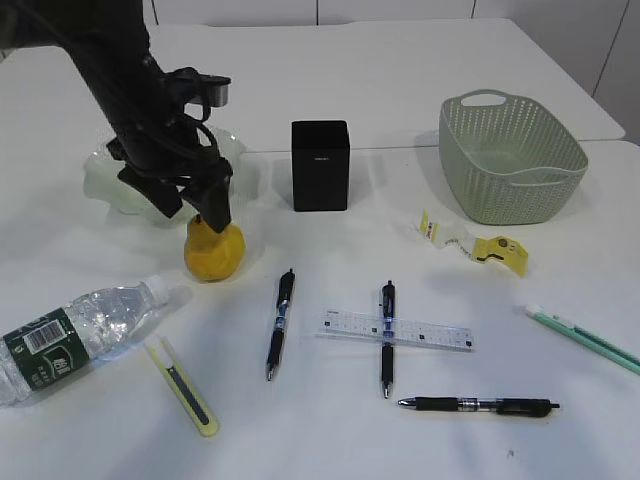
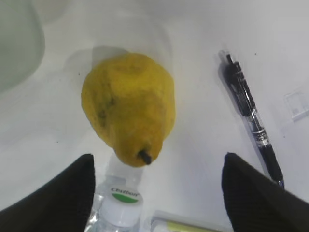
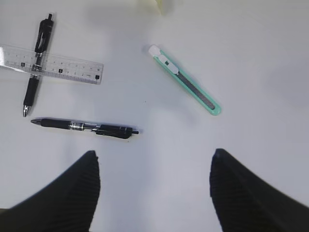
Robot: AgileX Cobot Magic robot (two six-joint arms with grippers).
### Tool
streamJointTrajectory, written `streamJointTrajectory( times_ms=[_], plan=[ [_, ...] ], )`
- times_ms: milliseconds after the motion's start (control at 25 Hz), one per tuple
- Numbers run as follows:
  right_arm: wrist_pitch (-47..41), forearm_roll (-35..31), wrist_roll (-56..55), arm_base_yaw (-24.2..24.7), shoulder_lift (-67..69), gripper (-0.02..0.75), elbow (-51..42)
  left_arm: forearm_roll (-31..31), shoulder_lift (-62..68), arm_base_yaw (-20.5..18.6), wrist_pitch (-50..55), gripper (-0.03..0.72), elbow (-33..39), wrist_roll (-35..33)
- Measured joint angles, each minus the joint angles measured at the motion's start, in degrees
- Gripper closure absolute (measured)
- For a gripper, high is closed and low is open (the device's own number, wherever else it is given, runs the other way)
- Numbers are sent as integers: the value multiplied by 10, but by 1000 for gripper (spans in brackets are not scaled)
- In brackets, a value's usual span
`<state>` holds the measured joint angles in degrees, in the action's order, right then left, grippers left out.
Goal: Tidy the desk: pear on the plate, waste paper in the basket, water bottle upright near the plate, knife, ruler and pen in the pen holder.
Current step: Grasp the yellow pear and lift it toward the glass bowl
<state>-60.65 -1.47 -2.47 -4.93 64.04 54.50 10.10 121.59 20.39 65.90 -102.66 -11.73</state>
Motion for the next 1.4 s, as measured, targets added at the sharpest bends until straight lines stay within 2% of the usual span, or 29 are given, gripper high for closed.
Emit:
streamJointTrajectory(
  times_ms=[560, 1400],
  plan=[
    [6, 0, -1, 0, 0, 186, 0, 10, 29, 0, -52, 108, -3, 0],
    [12, 0, -2, 0, 0, 186, 0, 10, 39, 0, -66, 108, -3, 0]
  ],
)
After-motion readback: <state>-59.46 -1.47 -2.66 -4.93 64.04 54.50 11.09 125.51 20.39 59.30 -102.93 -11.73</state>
